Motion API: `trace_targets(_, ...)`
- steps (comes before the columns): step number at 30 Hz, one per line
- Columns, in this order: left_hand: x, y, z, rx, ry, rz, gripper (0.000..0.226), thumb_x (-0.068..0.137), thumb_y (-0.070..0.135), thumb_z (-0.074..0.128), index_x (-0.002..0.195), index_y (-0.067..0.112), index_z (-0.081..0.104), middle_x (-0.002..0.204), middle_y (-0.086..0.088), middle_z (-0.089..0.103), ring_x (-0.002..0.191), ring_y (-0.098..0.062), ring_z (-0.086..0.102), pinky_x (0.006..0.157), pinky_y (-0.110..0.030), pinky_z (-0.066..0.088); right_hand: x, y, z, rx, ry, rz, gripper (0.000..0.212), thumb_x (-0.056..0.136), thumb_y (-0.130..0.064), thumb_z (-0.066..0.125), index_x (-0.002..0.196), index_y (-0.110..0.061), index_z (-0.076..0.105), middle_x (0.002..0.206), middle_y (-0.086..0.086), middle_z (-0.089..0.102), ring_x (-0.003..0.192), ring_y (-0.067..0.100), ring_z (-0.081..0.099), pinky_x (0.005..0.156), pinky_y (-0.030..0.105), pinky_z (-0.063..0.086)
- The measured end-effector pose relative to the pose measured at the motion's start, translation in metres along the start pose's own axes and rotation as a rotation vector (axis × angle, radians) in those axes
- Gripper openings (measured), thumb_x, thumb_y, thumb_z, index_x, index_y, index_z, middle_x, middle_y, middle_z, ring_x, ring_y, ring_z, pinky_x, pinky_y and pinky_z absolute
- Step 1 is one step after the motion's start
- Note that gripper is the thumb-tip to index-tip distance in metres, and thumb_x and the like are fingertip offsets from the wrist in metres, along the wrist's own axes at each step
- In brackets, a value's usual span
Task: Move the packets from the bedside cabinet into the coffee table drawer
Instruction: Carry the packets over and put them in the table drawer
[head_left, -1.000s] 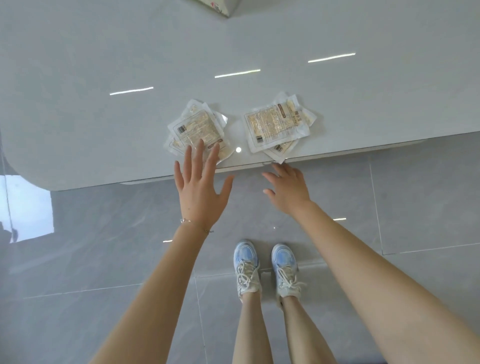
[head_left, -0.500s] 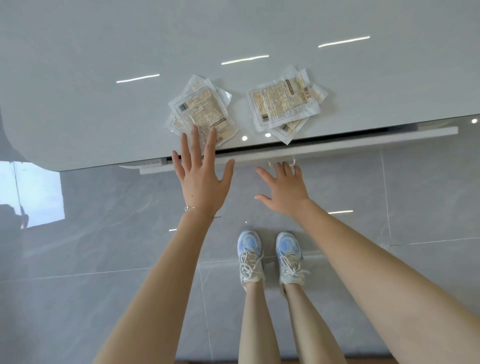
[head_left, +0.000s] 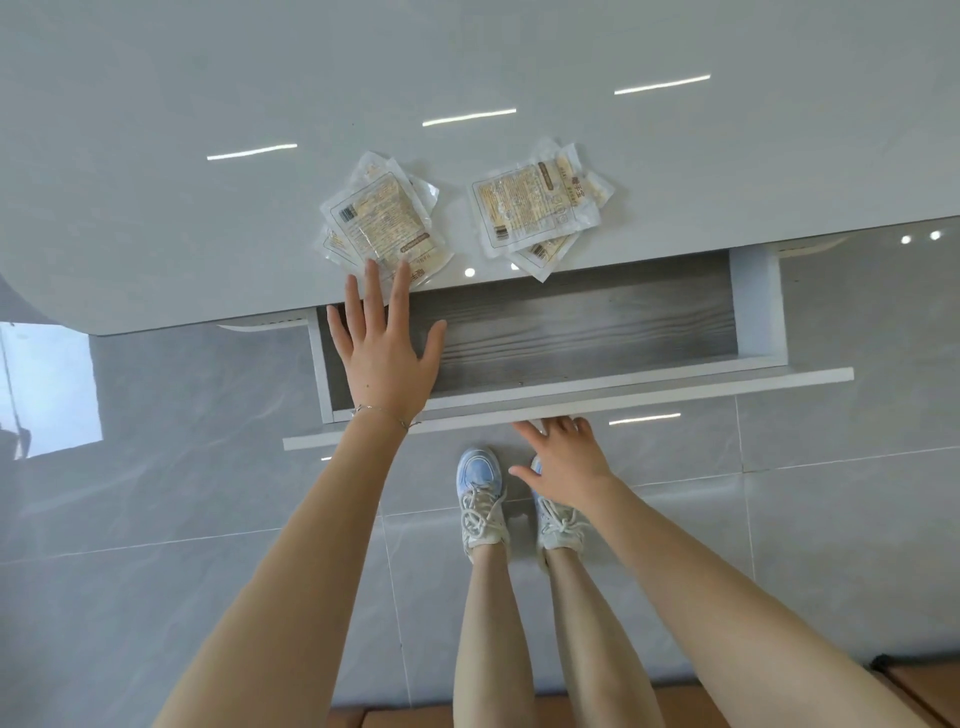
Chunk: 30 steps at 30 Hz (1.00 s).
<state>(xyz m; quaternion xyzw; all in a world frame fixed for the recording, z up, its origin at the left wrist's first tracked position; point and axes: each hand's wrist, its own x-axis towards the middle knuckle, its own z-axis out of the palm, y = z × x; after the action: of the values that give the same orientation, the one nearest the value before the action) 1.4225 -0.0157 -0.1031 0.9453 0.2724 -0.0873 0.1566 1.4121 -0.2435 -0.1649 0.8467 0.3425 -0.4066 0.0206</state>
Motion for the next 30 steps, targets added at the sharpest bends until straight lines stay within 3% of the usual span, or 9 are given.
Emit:
trace_targets(5,-0.001,-0.001,-0.001,0.011,-0.035,-0.005,0.066,0.095,0.051,0.038,0.151,0.032,0.009,0.160,0.000,0.003,0.147,-0.026,-0.001,0.117,-0.047,-0.005,-0.015,0.000,0.013,-0.005,-0.078,-0.028,0.071,0.090,-0.059,0.044,0.149,-0.029,0.019,0.142,0.015,0.040,0.129,0.033,0.039,0.108,0.041,0.028)
trace_targets(9,0.000,-0.002,-0.005,0.030,-0.054,0.005,0.066,0.095,0.051,0.038,0.151,0.031,0.009,0.160,-0.001,0.003,0.147,-0.027,0.000,0.117,-0.048,-0.003,-0.026,-0.003,0.004,-0.021,-0.120,-0.052,0.076,0.090,-0.058,0.044,0.152,-0.029,0.010,0.139,0.016,0.040,0.125,0.033,0.040,0.102,0.041,0.032)
trace_targets(13,0.002,0.000,-0.020,0.049,-0.062,0.002,0.065,0.095,0.052,0.036,0.151,0.031,0.009,0.160,-0.003,0.002,0.147,-0.028,-0.001,0.118,-0.048,-0.002,-0.050,-0.017,-0.031,-0.013,-0.130,-0.145,0.071,0.089,-0.056,0.048,0.148,-0.026,0.022,0.129,0.013,0.048,0.118,0.031,0.048,0.099,0.040,0.034)
trace_targets(15,0.005,0.001,-0.030,0.029,-0.071,-0.014,0.065,0.095,0.052,0.036,0.151,0.032,0.009,0.160,-0.003,0.002,0.147,-0.028,-0.002,0.118,-0.049,-0.002,-0.064,-0.024,-0.054,-0.012,-0.063,-0.211,0.063,0.086,-0.055,0.050,0.139,-0.023,0.038,0.115,0.009,0.057,0.106,0.031,0.056,0.093,0.040,0.039)
trace_targets(18,0.015,0.004,-0.048,-0.007,-0.090,-0.046,0.065,0.095,0.052,0.036,0.151,0.033,0.008,0.160,-0.003,0.001,0.147,-0.028,-0.003,0.117,-0.050,-0.004,-0.074,-0.024,-0.093,-0.003,0.282,-0.331,0.050,0.079,-0.057,0.050,0.113,-0.022,0.060,0.084,-0.003,0.065,0.077,0.022,0.064,0.069,0.033,0.049)
trace_targets(20,0.024,0.006,-0.058,-0.041,-0.092,-0.086,0.065,0.096,0.050,0.036,0.151,0.033,0.007,0.160,-0.005,0.000,0.147,-0.028,-0.002,0.116,-0.051,-0.003,-0.066,-0.016,-0.122,0.036,0.427,-0.342,0.051,0.082,-0.057,0.047,0.116,-0.022,0.062,0.093,-0.004,0.068,0.086,0.020,0.065,0.073,0.033,0.051)
trace_targets(23,0.043,0.007,-0.066,-0.101,-0.074,-0.174,0.066,0.096,0.050,0.037,0.150,0.032,0.006,0.160,-0.006,0.000,0.147,-0.028,0.000,0.116,-0.052,0.000,-0.033,0.005,-0.166,0.050,0.537,-0.208,0.060,0.089,-0.057,0.037,0.133,-0.019,0.053,0.126,0.001,0.062,0.121,0.027,0.055,0.097,0.043,0.046)
trace_targets(26,0.060,0.007,-0.066,-0.167,-0.060,-0.257,0.069,0.095,0.050,0.039,0.150,0.031,0.001,0.160,-0.008,0.001,0.147,-0.028,0.000,0.116,-0.051,0.001,0.007,0.021,-0.196,0.103,0.556,-0.091,0.059,0.094,-0.053,0.039,0.143,-0.021,0.039,0.150,0.003,0.040,0.144,0.026,0.028,0.113,0.047,0.025)
trace_targets(30,0.071,0.011,-0.053,-0.271,-0.091,-0.344,0.078,0.093,0.050,0.045,0.150,0.029,-0.004,0.159,-0.009,0.001,0.146,-0.029,-0.001,0.115,-0.052,0.004,0.054,0.032,-0.205,0.241,0.527,0.103,0.070,0.092,-0.055,0.046,0.151,-0.028,0.019,0.161,0.004,0.009,0.149,0.026,0.002,0.118,0.050,0.008)
